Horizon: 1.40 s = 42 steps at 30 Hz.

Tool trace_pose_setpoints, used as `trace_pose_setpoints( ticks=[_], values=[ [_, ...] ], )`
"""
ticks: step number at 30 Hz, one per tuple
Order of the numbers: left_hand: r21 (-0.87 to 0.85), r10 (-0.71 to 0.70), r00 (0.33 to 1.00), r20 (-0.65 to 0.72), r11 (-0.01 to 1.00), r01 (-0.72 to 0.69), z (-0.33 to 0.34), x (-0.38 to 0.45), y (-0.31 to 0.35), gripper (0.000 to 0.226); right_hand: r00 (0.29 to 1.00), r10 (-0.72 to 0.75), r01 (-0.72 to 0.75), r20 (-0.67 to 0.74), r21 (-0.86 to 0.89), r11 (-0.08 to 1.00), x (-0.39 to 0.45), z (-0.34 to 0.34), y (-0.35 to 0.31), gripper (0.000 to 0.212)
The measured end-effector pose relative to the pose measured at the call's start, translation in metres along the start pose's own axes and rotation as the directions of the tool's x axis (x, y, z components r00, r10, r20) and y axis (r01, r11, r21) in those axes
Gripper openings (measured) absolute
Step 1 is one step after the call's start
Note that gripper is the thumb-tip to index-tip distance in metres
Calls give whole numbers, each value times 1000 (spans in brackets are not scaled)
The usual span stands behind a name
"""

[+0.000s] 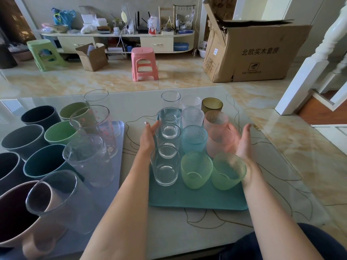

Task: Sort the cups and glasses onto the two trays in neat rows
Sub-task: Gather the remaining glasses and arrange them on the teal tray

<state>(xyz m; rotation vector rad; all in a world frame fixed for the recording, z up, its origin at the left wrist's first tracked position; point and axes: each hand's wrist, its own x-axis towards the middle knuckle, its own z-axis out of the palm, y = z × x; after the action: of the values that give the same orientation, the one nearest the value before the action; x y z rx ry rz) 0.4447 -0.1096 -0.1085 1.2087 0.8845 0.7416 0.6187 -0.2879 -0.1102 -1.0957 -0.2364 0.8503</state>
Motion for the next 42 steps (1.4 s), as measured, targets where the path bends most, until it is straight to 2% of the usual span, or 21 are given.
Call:
trace_pose_setpoints(
  ticks=[3, 6, 9, 11, 18, 22, 25, 32, 34, 36, 37, 39, 40, 42],
  values=[
    [-66, -45, 999, 31, 997, 47, -2, -2, 1, 60, 1000, -3, 3, 7, -41, 999, -6, 3, -3, 98],
    [-117, -64, 995, 80, 990, 73, -9, -7, 1, 59, 999, -22, 18, -36, -123, 992, -14, -1, -8, 111],
    [-160, -86, 985, 150, 981, 110, -13, -22, 2, 58, 1000, -8, 7, -9, -117, 993, -26, 2, -9, 89],
    [-173, -96, 978, 184, 977, 128, -14, -31, 2, 60, 999, 10, -6, 38, -108, 994, -28, 1, -6, 84],
    [-63, -63, 979, 194, 995, 77, -18, -59, 5, 58, 996, 24, -6, 90, -190, 982, -41, 9, -9, 76],
    [-62, -40, 980, 194, 997, 53, -17, -66, 8, 54, 999, 22, -16, 25, -211, 977, -45, 9, -11, 77],
    [-58, -34, 981, 192, 997, 45, -18, -65, 6, 55, 996, -44, 13, -78, -360, 933, -53, 7, -15, 79],
    [-108, 27, 983, 184, 994, -7, -24, -83, 5, 54, 983, -154, 87, -98, -488, 868, -91, 11, -19, 62],
    [-135, 41, 987, 153, 991, -20, -25, -88, 4, 51, 973, -217, 124, -81, -607, 785, -106, 14, -21, 59],
    [-60, 107, 988, 112, 993, -100, -24, -94, 4, 45, 974, -226, 151, -20, -688, 710, -123, 17, -20, 67],
    [31, 159, 983, 89, 986, -162, -23, -98, 4, 43, 977, -213, 152, 4, -716, 682, -132, 17, -17, 75],
    [298, 313, 944, 103, 896, -330, -21, -110, 7, 45, 982, -184, 142, 37, -786, 601, -147, 16, -12, 94],
    [449, 427, 887, 174, 767, -458, -19, -117, 10, 51, 982, -182, 144, 48, -815, 562, -153, 15, -9, 100],
    [607, 556, 713, 427, 408, -682, -14, -133, 17, 61, 976, -207, 163, 65, -851, 500, -156, 14, -3, 104]
  ],
)
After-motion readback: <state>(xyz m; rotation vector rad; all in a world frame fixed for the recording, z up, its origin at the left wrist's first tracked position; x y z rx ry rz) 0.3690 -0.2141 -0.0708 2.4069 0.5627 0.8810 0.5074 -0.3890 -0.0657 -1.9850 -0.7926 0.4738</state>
